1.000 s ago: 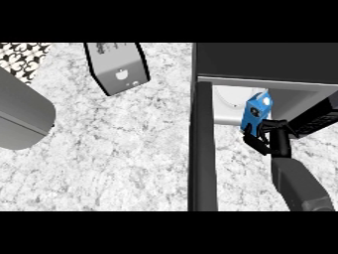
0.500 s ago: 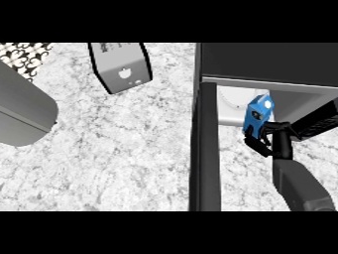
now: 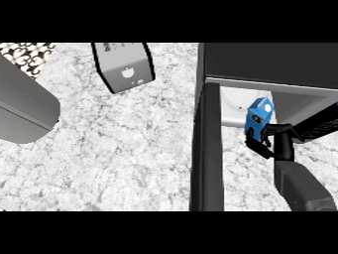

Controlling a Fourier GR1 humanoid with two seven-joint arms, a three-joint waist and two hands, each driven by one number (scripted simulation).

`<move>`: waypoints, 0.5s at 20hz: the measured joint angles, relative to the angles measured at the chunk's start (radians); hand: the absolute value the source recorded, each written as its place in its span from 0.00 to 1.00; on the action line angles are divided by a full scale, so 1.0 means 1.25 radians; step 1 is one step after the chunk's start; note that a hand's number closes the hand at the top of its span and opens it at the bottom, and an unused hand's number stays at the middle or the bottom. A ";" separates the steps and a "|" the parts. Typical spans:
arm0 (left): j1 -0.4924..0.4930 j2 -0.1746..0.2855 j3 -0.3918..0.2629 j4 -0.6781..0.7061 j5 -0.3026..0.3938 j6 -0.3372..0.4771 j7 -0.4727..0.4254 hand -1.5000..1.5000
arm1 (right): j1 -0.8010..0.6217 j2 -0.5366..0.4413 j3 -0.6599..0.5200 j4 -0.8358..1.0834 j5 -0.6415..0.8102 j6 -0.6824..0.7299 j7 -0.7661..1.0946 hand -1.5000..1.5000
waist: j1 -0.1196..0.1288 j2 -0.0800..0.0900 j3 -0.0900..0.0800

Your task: Pick up the milk, place it into the microwave and close the microwave

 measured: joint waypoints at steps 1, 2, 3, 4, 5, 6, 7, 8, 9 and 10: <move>0.000 0.002 0.000 0.000 -0.002 -0.001 0.002 0.00 | -0.001 -0.001 0.000 0.004 -0.001 0.000 -0.002 1.00 | 0.002 -0.001 0.000; -0.003 0.003 0.000 0.000 -0.004 0.000 0.002 0.00 | -0.001 -0.002 -0.001 0.006 -0.003 -0.002 -0.005 1.00 | 0.003 0.000 0.000; -0.005 0.004 0.000 0.002 -0.006 0.000 0.002 0.00 | -0.002 -0.003 -0.001 0.009 -0.003 -0.002 -0.007 1.00 | 0.004 0.000 -0.001; -0.008 0.004 -0.001 0.003 -0.008 0.001 0.003 0.00 | -0.003 -0.003 -0.001 0.013 -0.005 -0.004 -0.009 1.00 | 0.004 0.000 -0.001; -0.011 0.007 0.000 0.006 -0.009 0.001 0.004 0.00 | -0.005 -0.004 0.000 0.016 -0.005 -0.004 -0.011 1.00 | 0.004 0.000 -0.001; -0.013 0.008 0.001 0.006 -0.010 0.002 0.004 0.00 | -0.002 -0.006 0.004 0.018 0.000 -0.014 -0.014 0.00 | 0.007 0.000 -0.002; -0.016 0.009 0.001 0.007 -0.012 0.004 0.005 0.00 | -0.006 -0.004 0.001 0.022 -0.005 -0.016 -0.013 0.00 | 0.006 0.000 -0.002; -0.019 0.011 -0.001 0.007 -0.014 0.005 0.007 0.00 | -0.011 -0.002 -0.003 0.026 -0.009 -0.017 -0.013 0.00 | 0.004 0.002 -0.002; -0.022 0.013 -0.001 0.009 -0.016 0.004 0.008 0.00 | -0.015 -0.001 -0.006 0.032 -0.013 -0.016 -0.012 0.00 | 0.003 0.002 -0.002; -0.025 0.014 -0.001 0.013 -0.018 0.004 0.008 0.00 | -0.020 -0.001 -0.007 0.038 -0.015 -0.014 -0.012 0.00 | 0.001 0.003 -0.003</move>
